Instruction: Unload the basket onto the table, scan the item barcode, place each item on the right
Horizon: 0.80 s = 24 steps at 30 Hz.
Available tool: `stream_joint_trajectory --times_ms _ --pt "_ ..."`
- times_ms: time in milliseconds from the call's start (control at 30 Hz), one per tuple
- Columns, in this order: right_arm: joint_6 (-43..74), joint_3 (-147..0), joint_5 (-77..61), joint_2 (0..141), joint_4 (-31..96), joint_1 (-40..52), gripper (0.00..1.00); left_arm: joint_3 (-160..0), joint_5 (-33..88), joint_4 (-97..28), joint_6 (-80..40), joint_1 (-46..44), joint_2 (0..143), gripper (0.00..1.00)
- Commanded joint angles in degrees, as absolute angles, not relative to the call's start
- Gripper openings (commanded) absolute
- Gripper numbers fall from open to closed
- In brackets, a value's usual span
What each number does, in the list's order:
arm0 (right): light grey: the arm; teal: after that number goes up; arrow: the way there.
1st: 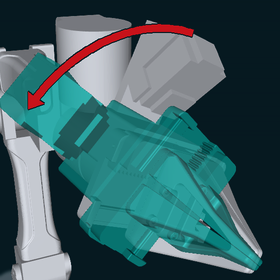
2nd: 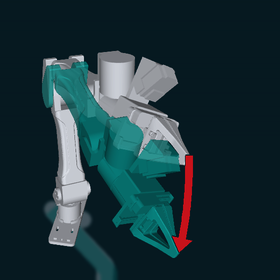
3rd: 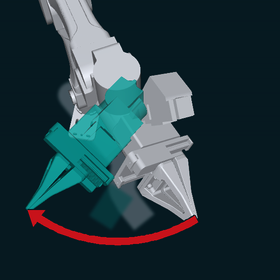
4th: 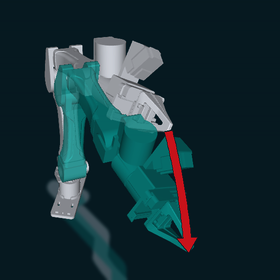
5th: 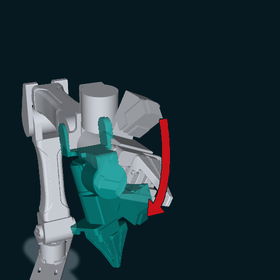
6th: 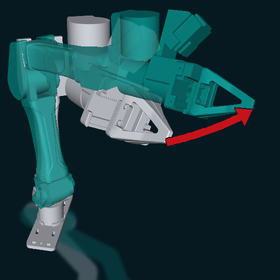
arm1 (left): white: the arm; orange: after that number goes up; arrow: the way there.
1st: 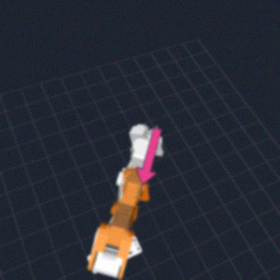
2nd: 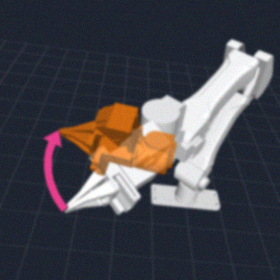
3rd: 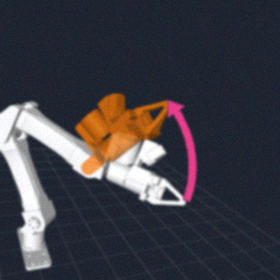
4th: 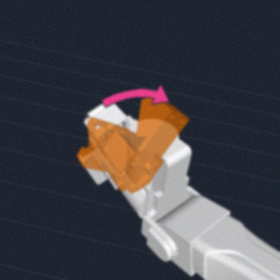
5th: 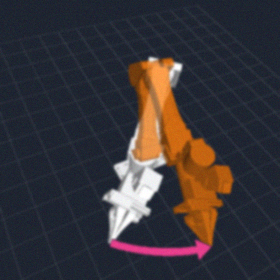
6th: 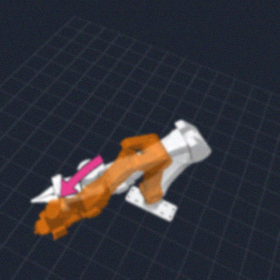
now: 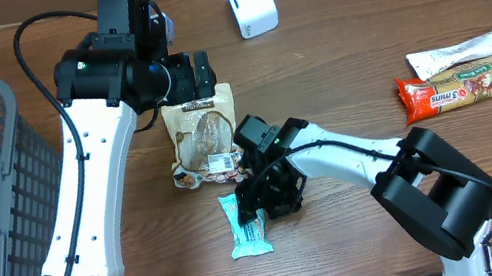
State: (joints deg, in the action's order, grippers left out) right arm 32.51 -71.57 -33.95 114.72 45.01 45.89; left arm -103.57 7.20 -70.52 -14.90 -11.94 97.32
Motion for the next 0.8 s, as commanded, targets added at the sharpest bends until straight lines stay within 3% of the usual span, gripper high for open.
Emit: stream_joint_trajectory --times_ms 0,100,333,367,600,767 --pt "36.4 -70.2 -33.1 115.0 43.7 46.5 0.62 -103.9 6.9 -70.4 -15.4 -11.8 97.8 0.99" --pt "37.8 -68.9 -33.1 115.0 41.9 46.5 0.51 -103.9 6.9 -70.4 -15.4 -11.8 97.8 1.0" --pt "38.2 -68.6 -33.1 115.0 40.7 46.4 0.06 -103.9 6.9 -70.4 -15.4 -11.8 97.8 1.0" --pt "38.2 -68.6 -33.1 115.0 40.8 46.2 0.04 -103.9 6.9 -70.4 -15.4 -11.8 97.8 0.99" --pt "31.9 -69.5 -32.7 110.3 43.1 40.0 0.04 -103.9 6.9 -70.4 -15.4 -11.8 97.8 1.0" --pt "28.2 -70.4 -20.5 101.1 50.6 36.4 0.04 -103.9 6.9 -70.4 -15.5 -11.8 97.8 1.0"
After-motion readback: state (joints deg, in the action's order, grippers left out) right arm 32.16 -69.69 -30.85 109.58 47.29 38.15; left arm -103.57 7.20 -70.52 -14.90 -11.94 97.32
